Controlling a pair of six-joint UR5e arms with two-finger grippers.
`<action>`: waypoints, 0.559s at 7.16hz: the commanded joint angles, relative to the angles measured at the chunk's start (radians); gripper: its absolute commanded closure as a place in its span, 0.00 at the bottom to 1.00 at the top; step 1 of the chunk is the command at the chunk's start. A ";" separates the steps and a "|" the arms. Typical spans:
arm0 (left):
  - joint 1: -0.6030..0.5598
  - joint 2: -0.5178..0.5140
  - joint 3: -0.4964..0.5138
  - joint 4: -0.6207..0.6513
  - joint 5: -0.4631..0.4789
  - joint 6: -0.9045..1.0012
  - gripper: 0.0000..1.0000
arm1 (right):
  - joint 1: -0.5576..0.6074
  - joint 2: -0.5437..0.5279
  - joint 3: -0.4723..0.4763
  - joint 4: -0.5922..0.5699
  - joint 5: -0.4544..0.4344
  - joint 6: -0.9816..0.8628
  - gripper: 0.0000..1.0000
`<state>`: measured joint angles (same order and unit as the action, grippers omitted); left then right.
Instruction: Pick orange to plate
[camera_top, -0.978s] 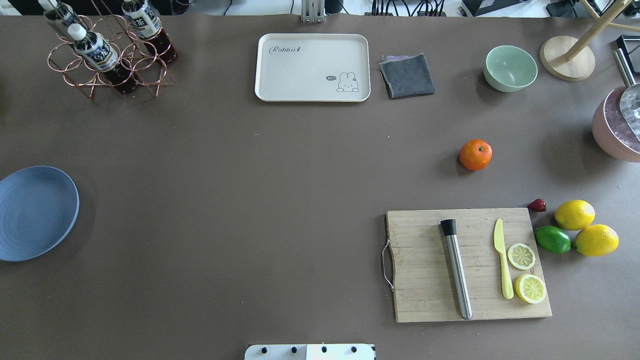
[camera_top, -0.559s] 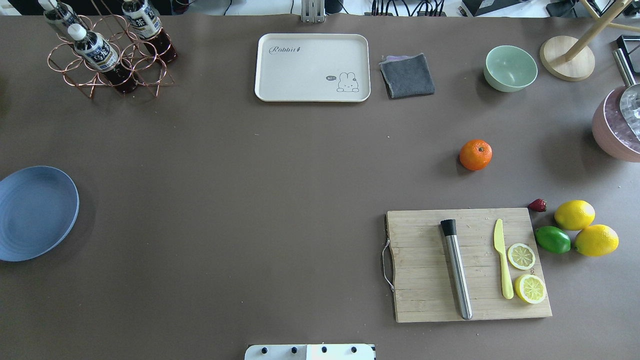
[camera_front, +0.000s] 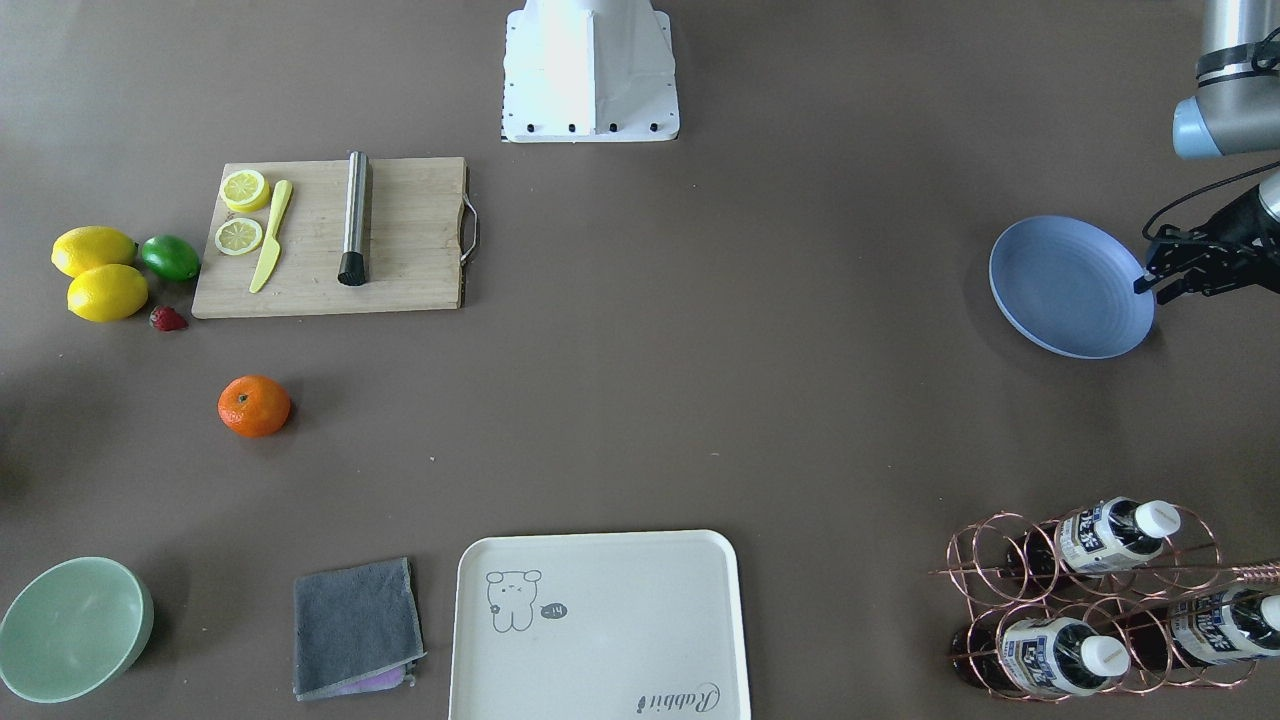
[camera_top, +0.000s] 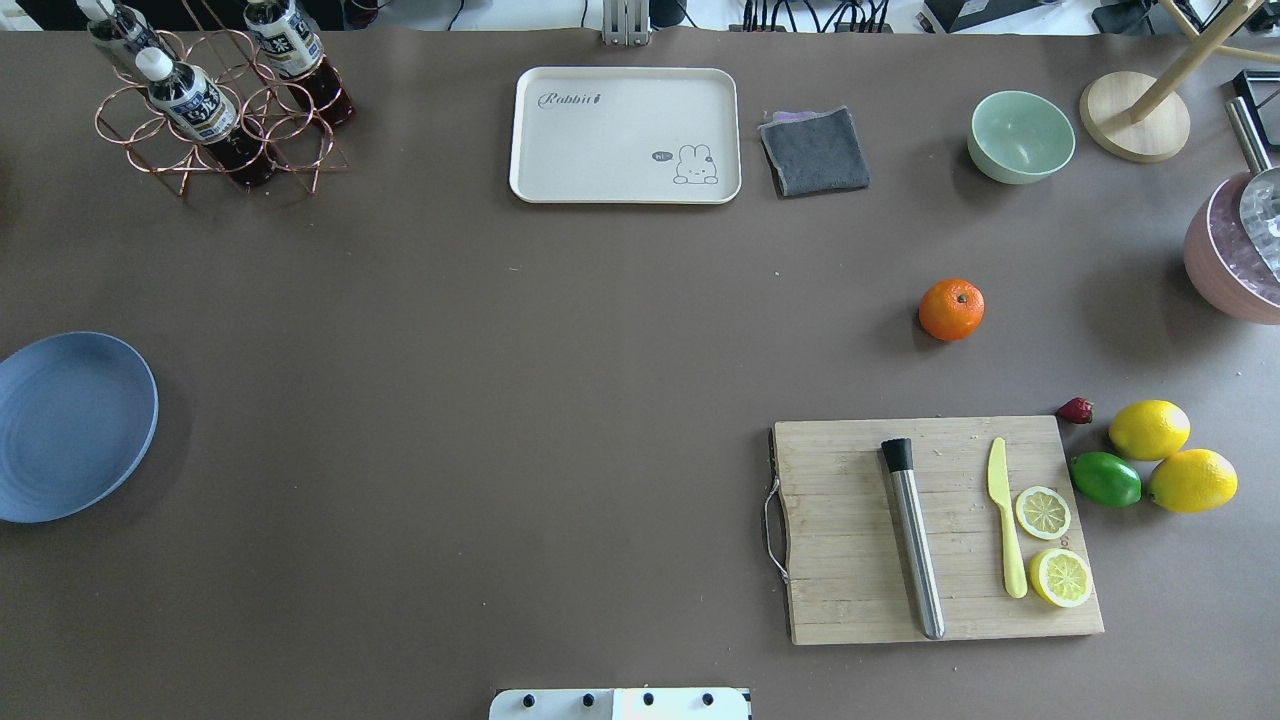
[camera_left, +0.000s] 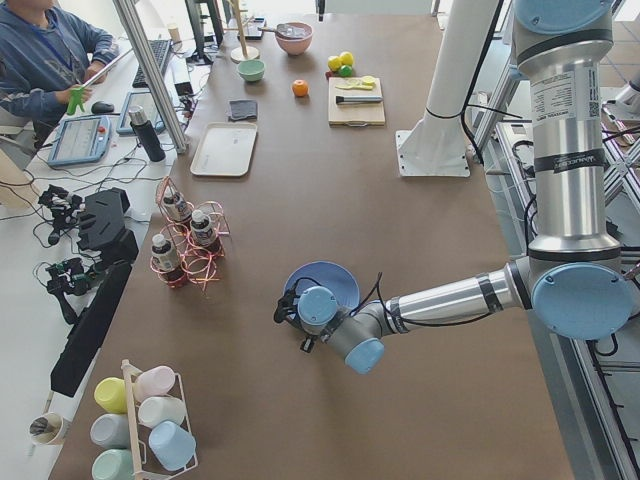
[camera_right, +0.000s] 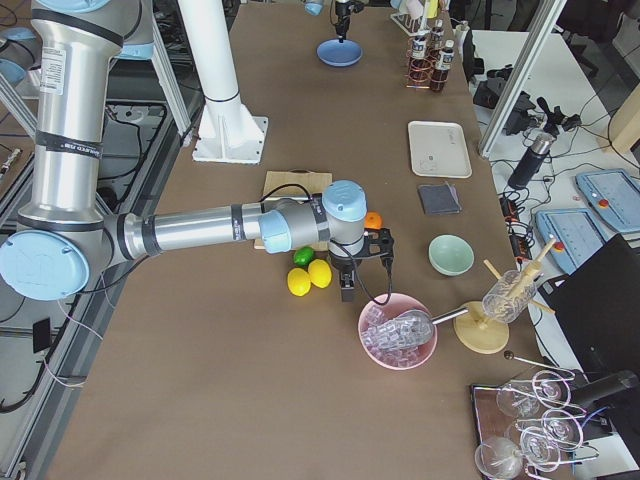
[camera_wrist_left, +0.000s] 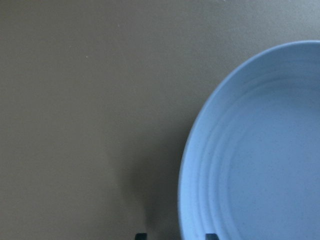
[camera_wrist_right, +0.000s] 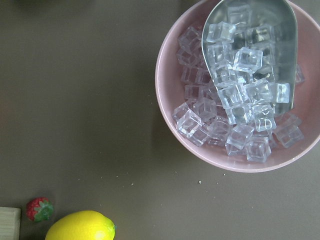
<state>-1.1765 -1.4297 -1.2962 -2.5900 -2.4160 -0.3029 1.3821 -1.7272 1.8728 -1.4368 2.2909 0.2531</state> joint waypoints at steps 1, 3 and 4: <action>0.011 -0.002 -0.005 0.001 -0.005 -0.002 0.85 | 0.000 -0.002 -0.001 -0.001 -0.004 0.000 0.00; 0.008 -0.018 -0.031 0.004 -0.103 -0.019 1.00 | 0.000 0.002 -0.001 -0.001 -0.004 0.000 0.00; 0.001 -0.028 -0.081 -0.001 -0.180 -0.154 1.00 | 0.000 0.002 -0.001 -0.001 -0.004 0.000 0.00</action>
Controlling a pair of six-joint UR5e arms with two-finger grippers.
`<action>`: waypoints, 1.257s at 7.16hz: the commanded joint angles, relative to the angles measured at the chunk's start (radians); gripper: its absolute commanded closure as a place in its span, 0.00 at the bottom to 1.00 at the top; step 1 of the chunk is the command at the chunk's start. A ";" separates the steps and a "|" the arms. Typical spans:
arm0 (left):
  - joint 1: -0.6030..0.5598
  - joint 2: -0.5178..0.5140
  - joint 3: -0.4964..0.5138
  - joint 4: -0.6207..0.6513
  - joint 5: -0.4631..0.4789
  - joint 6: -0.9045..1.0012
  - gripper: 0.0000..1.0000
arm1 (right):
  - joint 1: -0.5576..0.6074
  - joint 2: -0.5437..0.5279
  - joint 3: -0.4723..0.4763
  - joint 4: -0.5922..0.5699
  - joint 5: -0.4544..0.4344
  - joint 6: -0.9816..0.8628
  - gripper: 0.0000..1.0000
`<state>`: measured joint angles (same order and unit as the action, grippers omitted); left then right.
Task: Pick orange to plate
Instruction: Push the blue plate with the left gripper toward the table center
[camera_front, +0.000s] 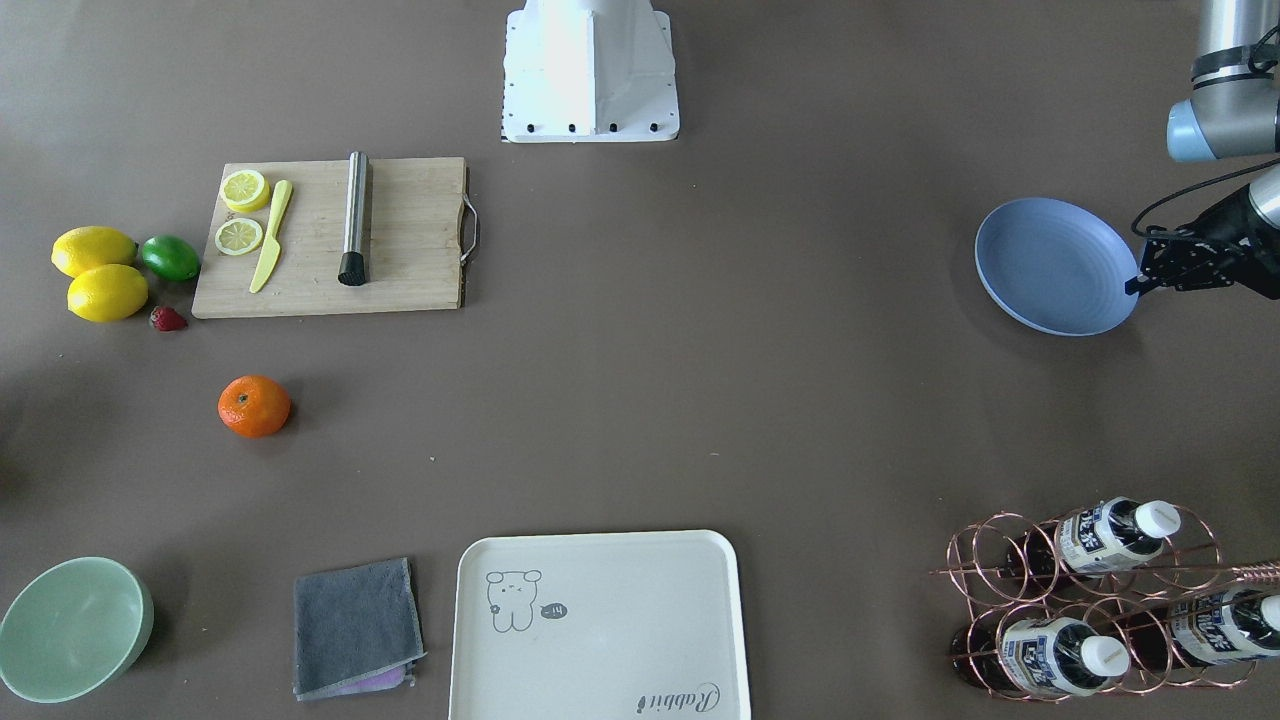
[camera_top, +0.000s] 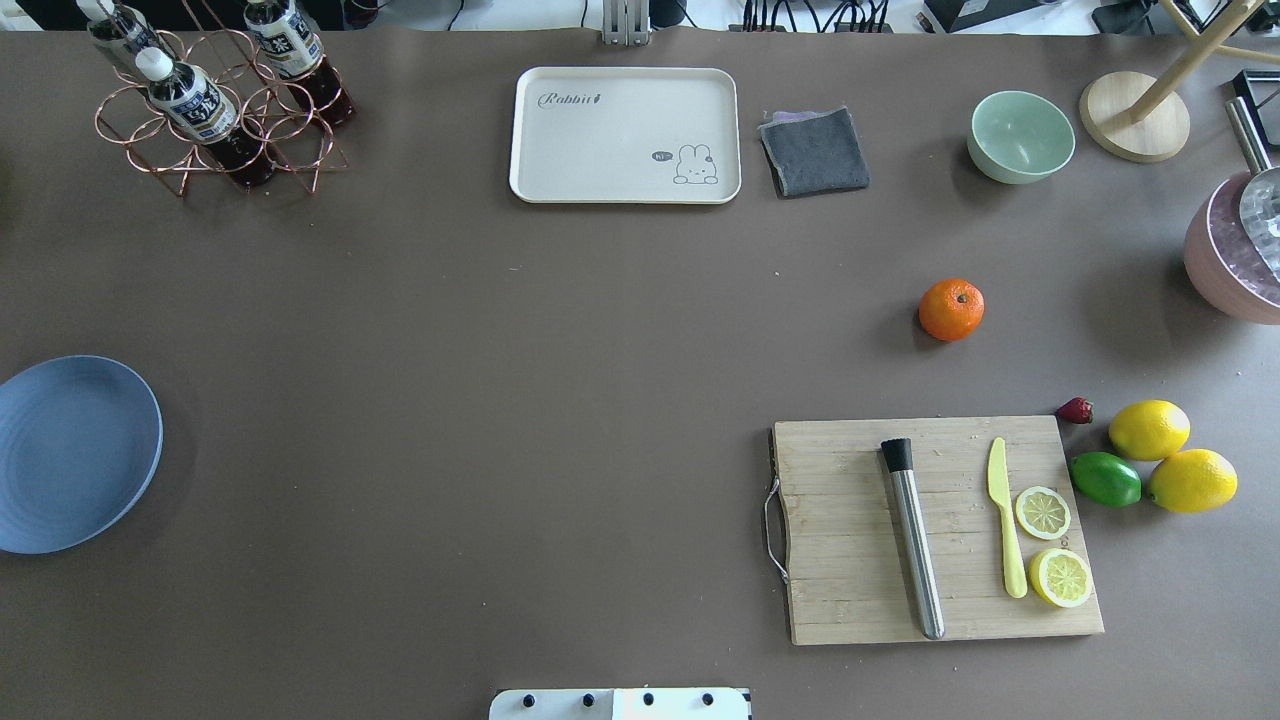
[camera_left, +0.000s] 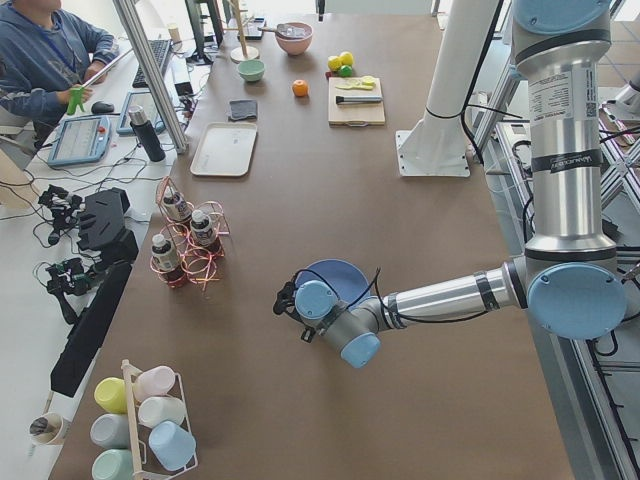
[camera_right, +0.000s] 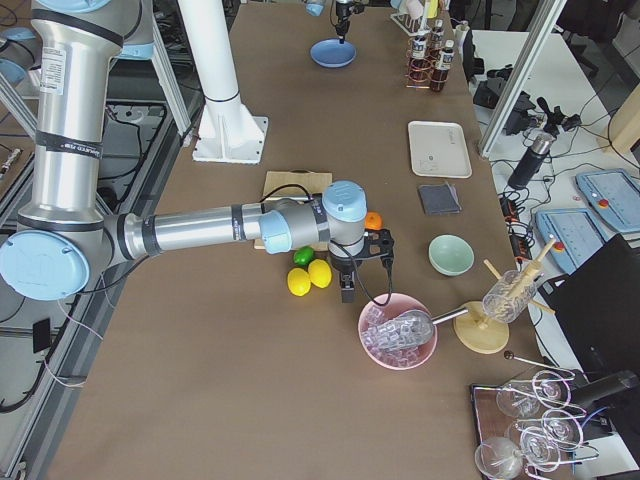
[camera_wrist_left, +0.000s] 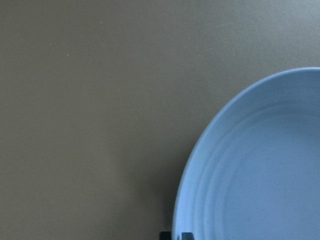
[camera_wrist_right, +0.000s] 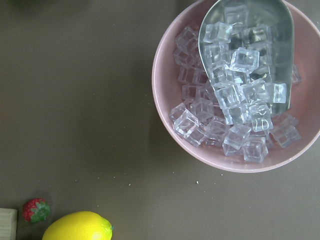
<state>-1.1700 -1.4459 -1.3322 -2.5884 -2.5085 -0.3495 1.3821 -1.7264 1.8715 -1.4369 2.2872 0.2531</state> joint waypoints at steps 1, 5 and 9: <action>-0.005 -0.016 -0.124 -0.002 -0.098 -0.256 1.00 | 0.000 0.001 0.000 0.000 0.000 0.002 0.00; 0.158 -0.175 -0.303 0.002 0.062 -0.801 1.00 | 0.000 0.004 0.000 0.000 0.002 0.005 0.00; 0.508 -0.474 -0.329 0.323 0.448 -0.976 1.00 | 0.000 0.004 -0.002 0.000 0.002 0.006 0.00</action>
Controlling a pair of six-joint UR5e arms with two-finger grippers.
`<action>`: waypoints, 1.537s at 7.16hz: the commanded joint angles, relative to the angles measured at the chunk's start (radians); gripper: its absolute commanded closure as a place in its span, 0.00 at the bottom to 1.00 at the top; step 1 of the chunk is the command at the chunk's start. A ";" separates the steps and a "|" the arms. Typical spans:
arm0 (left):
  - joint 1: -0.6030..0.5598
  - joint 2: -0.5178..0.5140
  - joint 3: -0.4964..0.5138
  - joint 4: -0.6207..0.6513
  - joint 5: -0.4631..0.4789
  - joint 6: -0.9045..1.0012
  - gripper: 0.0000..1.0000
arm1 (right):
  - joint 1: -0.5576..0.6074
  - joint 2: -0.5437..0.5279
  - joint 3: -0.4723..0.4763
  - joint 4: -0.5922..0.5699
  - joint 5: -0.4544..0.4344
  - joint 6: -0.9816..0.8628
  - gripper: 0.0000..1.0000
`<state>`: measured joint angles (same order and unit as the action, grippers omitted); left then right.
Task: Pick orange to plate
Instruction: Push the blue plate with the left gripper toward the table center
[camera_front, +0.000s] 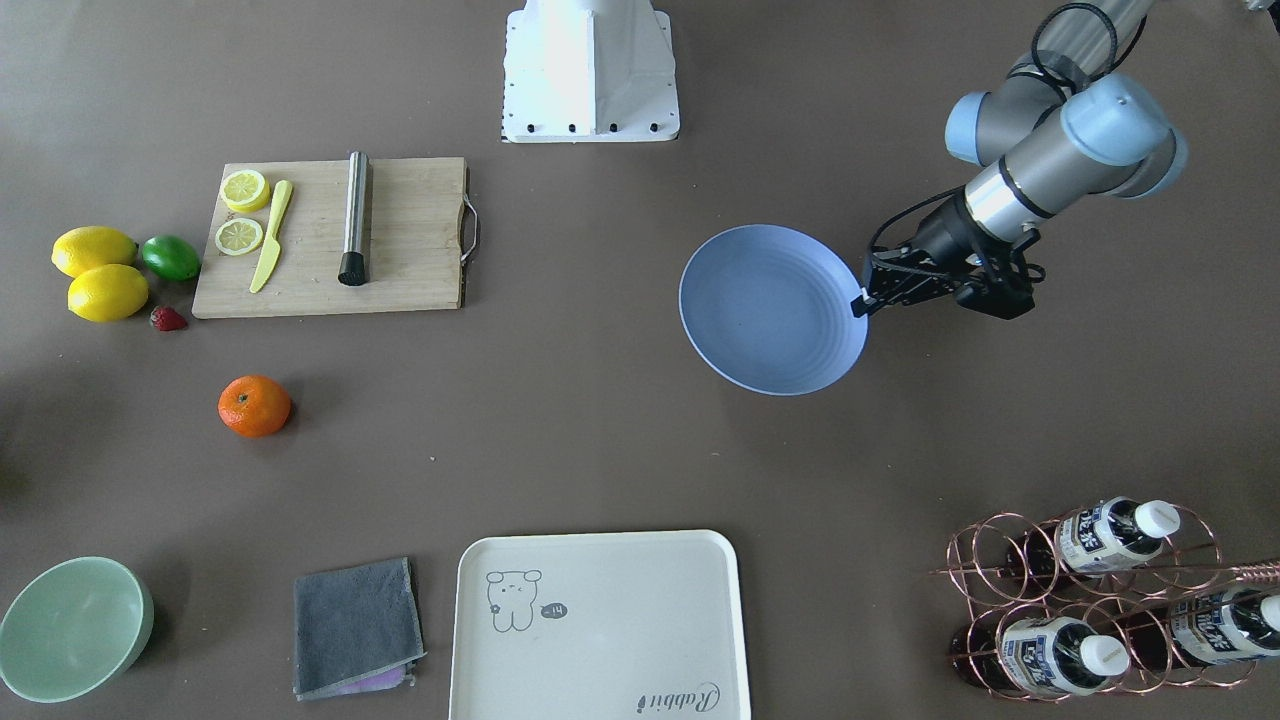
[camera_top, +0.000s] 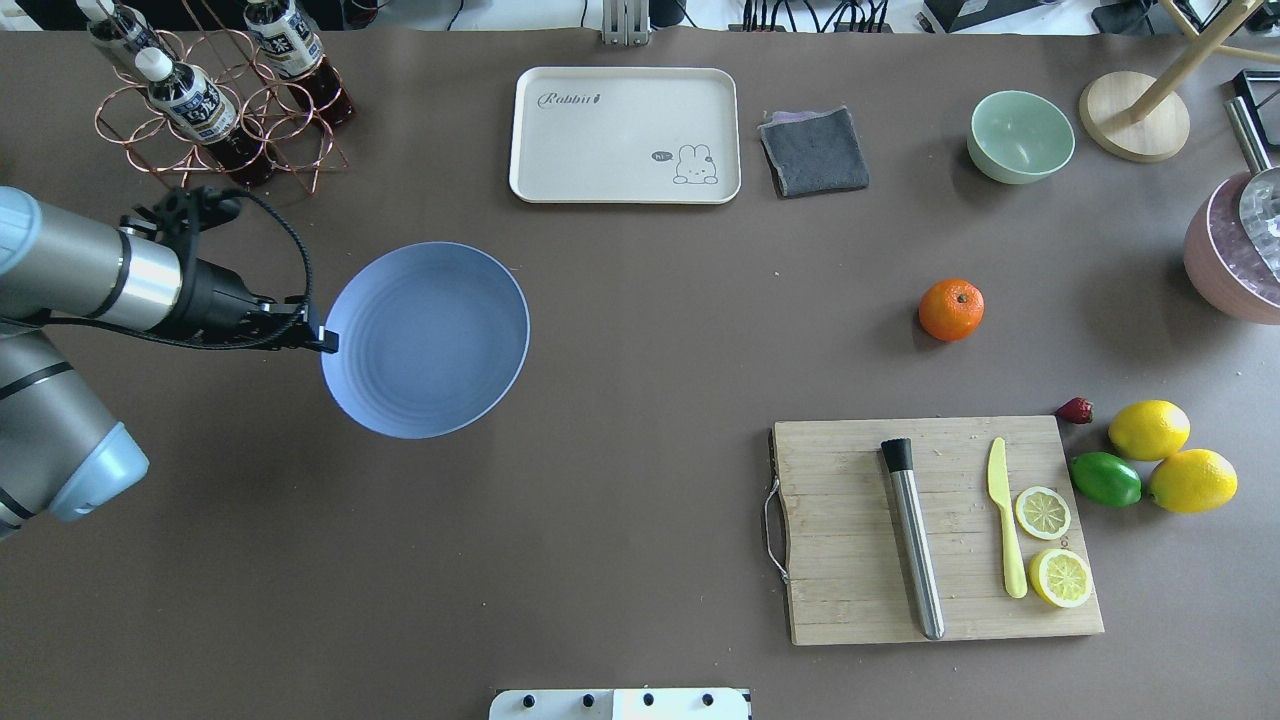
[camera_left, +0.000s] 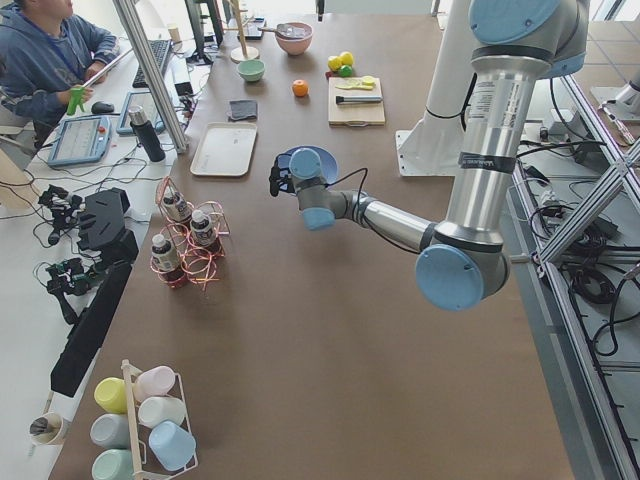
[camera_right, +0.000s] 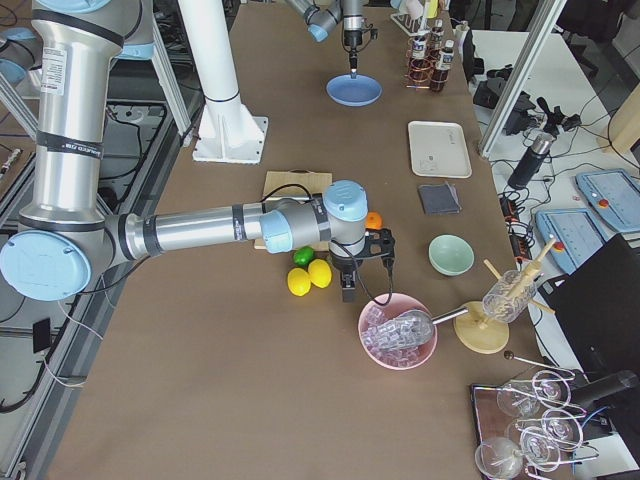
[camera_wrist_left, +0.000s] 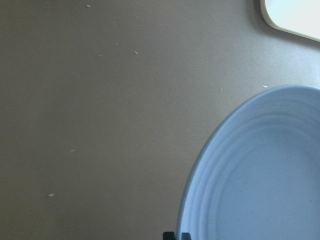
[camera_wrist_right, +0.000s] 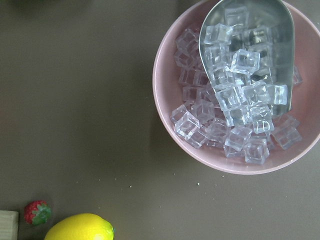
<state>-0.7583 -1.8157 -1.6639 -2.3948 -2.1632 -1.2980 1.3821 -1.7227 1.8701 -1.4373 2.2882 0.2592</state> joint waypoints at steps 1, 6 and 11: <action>0.152 -0.166 0.028 0.163 0.161 -0.029 1.00 | 0.000 0.002 -0.003 -0.002 0.002 0.000 0.00; 0.186 -0.297 0.159 0.167 0.223 -0.072 1.00 | 0.000 0.009 -0.006 0.000 0.004 -0.001 0.00; -0.019 -0.190 0.083 0.221 0.021 0.040 0.04 | -0.142 0.138 -0.011 -0.015 -0.015 0.229 0.00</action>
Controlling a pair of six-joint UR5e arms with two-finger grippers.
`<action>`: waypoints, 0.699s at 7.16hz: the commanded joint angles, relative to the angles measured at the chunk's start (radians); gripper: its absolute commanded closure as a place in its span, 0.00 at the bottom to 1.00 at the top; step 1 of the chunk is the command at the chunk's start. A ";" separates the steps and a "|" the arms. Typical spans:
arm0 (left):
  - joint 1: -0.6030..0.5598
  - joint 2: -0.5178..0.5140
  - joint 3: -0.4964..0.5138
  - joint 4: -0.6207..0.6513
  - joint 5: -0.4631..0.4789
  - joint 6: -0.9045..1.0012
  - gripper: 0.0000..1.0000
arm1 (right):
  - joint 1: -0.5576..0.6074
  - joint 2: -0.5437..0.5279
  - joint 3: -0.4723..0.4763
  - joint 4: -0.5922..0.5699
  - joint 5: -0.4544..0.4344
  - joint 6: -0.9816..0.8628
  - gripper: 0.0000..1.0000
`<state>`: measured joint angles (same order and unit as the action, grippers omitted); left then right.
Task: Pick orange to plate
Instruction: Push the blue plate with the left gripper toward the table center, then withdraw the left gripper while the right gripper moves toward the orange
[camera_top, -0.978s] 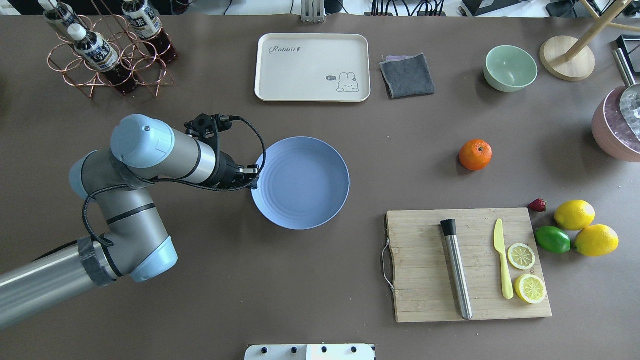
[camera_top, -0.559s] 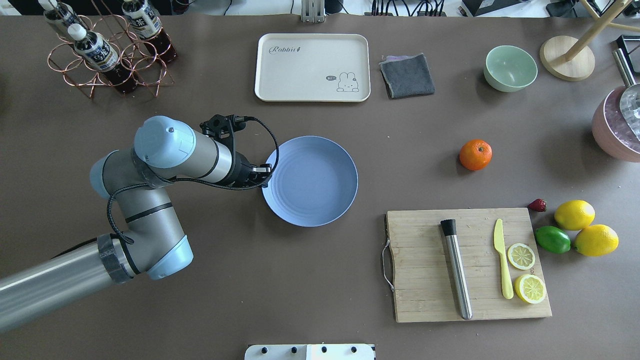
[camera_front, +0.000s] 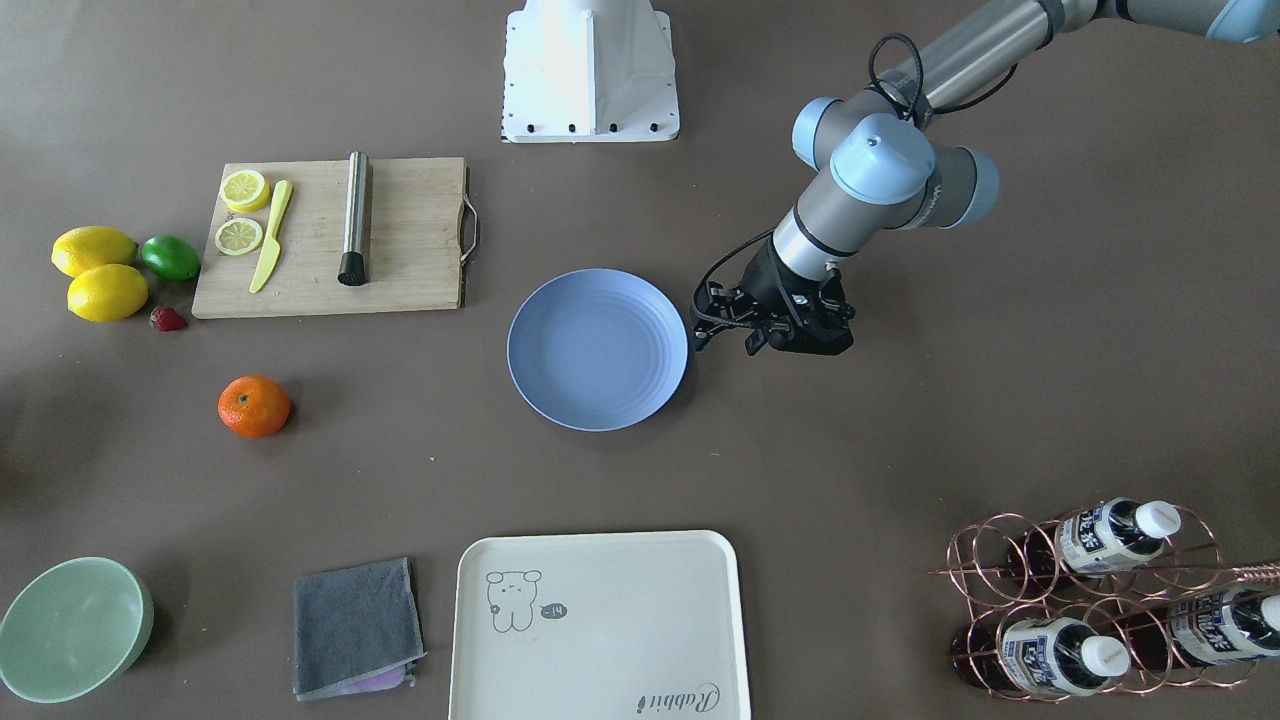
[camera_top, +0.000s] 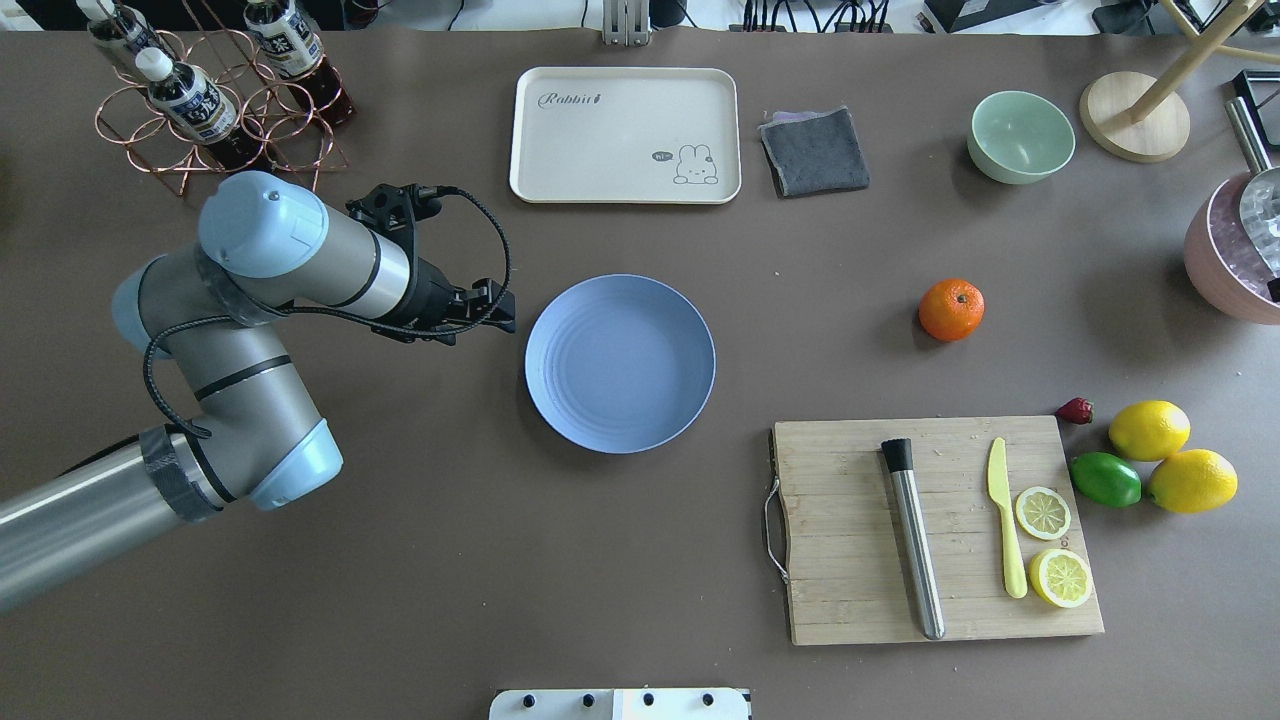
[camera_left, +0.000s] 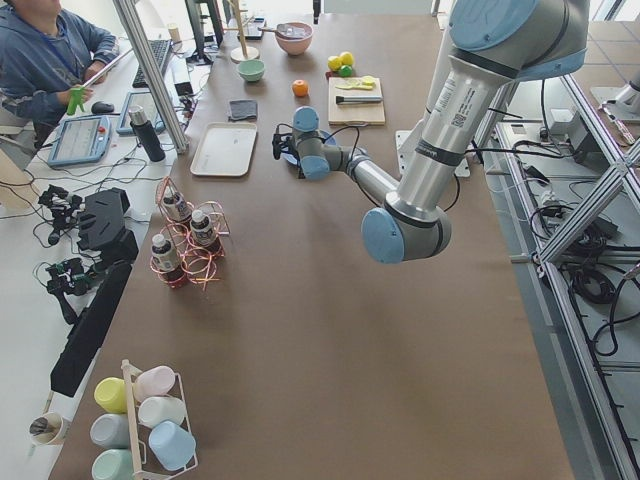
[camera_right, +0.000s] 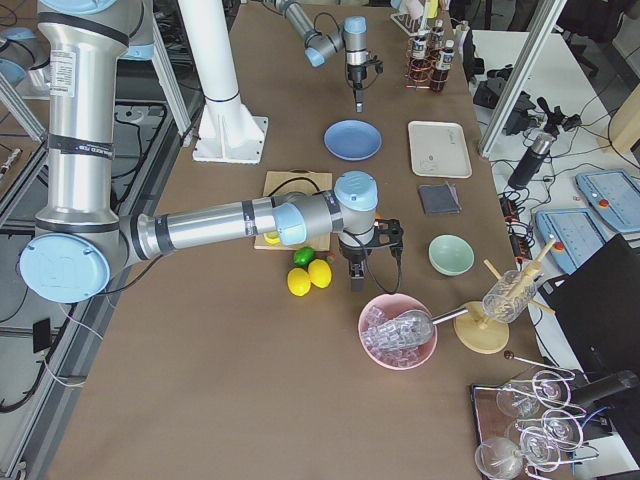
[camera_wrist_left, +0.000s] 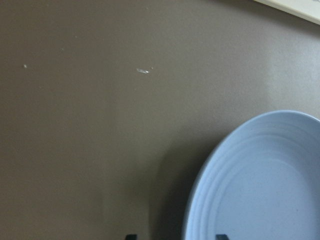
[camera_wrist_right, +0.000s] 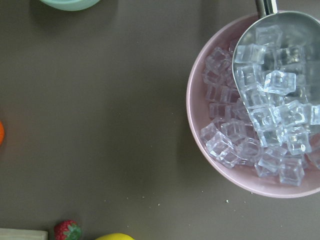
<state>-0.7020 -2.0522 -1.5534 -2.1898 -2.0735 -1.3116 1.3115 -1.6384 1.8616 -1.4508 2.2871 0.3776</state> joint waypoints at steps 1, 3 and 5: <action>-0.129 0.097 -0.042 0.018 -0.082 0.092 0.03 | -0.149 0.127 -0.027 -0.005 -0.047 0.220 0.00; -0.282 0.195 -0.045 0.101 -0.179 0.484 0.03 | -0.245 0.260 -0.103 -0.005 -0.078 0.328 0.00; -0.533 0.268 -0.040 0.291 -0.398 0.877 0.02 | -0.303 0.365 -0.169 -0.005 -0.078 0.406 0.00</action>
<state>-1.0910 -1.8322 -1.5959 -2.0175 -2.3488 -0.6827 1.0486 -1.3377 1.7293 -1.4557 2.2108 0.7329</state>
